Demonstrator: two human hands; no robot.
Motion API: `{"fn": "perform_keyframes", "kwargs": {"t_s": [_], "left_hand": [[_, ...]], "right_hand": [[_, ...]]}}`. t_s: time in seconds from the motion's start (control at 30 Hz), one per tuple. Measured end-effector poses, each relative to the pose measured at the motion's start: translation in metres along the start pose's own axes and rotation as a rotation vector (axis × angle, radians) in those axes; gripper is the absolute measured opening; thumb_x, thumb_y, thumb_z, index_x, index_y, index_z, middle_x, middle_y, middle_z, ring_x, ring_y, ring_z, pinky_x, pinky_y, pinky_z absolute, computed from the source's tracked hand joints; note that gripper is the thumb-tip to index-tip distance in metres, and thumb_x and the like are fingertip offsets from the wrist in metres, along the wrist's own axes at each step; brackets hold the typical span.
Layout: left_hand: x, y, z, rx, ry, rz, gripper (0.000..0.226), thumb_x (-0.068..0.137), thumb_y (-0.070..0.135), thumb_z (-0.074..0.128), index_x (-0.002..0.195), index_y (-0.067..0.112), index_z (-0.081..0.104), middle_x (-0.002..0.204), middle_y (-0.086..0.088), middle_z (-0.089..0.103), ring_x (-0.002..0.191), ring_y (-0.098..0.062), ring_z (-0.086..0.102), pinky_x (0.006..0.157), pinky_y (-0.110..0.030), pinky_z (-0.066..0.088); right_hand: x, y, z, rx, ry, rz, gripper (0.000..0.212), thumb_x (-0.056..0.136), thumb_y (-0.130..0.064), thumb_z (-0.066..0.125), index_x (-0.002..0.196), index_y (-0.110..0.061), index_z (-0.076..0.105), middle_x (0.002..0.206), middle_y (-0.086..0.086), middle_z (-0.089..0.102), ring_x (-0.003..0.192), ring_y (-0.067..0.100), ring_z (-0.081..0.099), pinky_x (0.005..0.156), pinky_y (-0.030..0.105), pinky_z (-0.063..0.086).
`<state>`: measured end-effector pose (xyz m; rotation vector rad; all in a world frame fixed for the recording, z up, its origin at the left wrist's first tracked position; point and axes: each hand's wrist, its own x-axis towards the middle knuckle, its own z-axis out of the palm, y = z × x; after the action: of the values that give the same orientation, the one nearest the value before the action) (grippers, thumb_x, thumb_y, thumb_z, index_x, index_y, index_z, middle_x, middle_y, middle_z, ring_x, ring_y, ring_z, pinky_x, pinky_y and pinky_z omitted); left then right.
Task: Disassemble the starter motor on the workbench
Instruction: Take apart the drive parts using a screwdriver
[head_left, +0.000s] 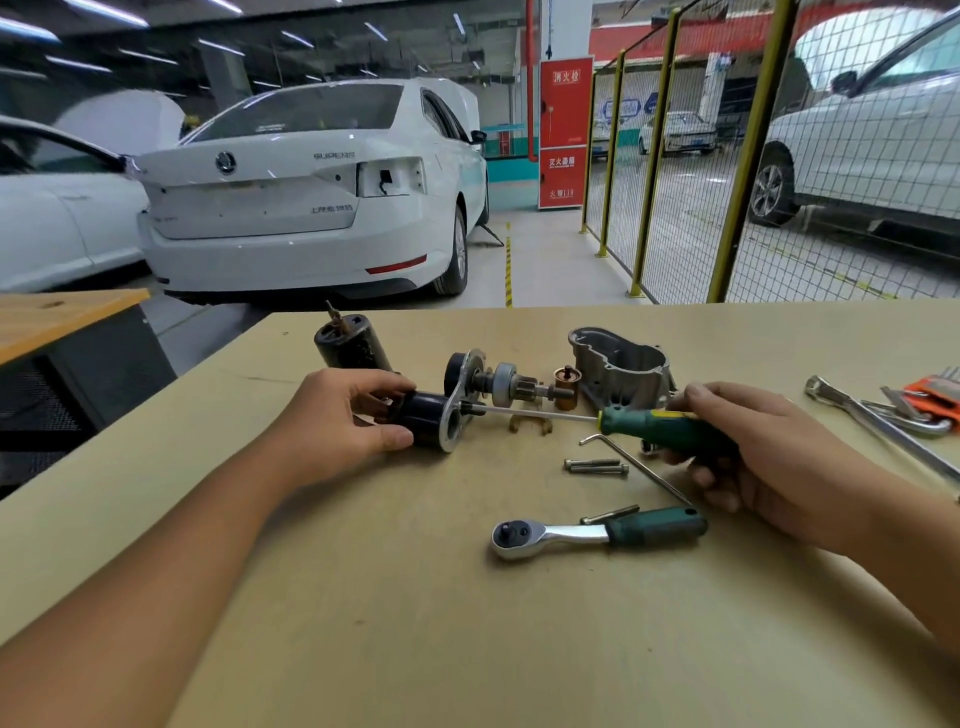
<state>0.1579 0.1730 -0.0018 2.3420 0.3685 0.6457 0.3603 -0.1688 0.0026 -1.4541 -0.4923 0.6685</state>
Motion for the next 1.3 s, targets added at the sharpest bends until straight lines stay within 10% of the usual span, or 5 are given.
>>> {"fn": "perform_keyframes", "kwargs": {"t_s": [0.37, 0.6, 0.8, 1.03, 1.3], "left_hand": [[-0.001, -0.002, -0.001, 0.01, 0.001, 0.016, 0.056, 0.068, 0.015, 0.095, 0.114, 0.04, 0.074, 0.091, 0.035, 0.072, 0.087, -0.004, 0.071, 0.076, -0.017, 0.055], [0.0, -0.002, 0.0, 0.001, 0.005, 0.042, 0.057, 0.068, 0.01, 0.095, 0.114, 0.035, 0.075, 0.091, 0.03, 0.074, 0.084, -0.008, 0.071, 0.075, -0.019, 0.057], [0.001, -0.001, 0.0, -0.003, -0.005, 0.057, 0.056, 0.067, 0.009, 0.095, 0.111, 0.037, 0.074, 0.092, 0.031, 0.073, 0.079, -0.003, 0.069, 0.071, -0.013, 0.055], [0.001, -0.004, 0.0, -0.032, -0.004, 0.063, 0.057, 0.068, 0.011, 0.095, 0.106, 0.046, 0.073, 0.094, 0.028, 0.074, 0.082, -0.002, 0.07, 0.069, -0.011, 0.052], [0.003, -0.005, 0.0, -0.027, -0.005, 0.055, 0.057, 0.067, 0.013, 0.096, 0.103, 0.051, 0.072, 0.096, 0.026, 0.075, 0.085, -0.007, 0.071, 0.073, -0.02, 0.055]], "right_hand": [[-0.001, -0.004, 0.0, -0.014, 0.076, 0.049, 0.038, 0.09, -0.056, 0.063, 0.098, -0.02, 0.072, 0.083, 0.021, 0.07, 0.049, 0.019, 0.053, 0.041, 0.027, 0.041], [-0.002, -0.003, -0.005, 0.095, 0.003, -0.068, 0.039, 0.063, -0.02, 0.084, 0.1, -0.018, 0.072, 0.085, 0.011, 0.065, 0.059, 0.017, 0.049, 0.047, 0.026, 0.041], [0.0, -0.005, -0.002, -0.018, 0.077, 0.049, 0.036, 0.094, -0.052, 0.061, 0.104, -0.017, 0.067, 0.082, 0.026, 0.069, 0.045, 0.018, 0.044, 0.04, 0.021, 0.034], [0.002, 0.002, -0.008, 0.115, 0.011, -0.071, 0.049, 0.051, -0.011, 0.089, 0.097, -0.019, 0.075, 0.081, 0.009, 0.068, 0.058, 0.016, 0.051, 0.049, 0.027, 0.045], [-0.003, -0.004, -0.001, -0.159, 0.076, -0.051, 0.032, 0.091, -0.056, 0.06, 0.095, -0.027, 0.071, 0.07, 0.013, 0.068, 0.042, 0.016, 0.04, 0.04, 0.021, 0.032]]}}
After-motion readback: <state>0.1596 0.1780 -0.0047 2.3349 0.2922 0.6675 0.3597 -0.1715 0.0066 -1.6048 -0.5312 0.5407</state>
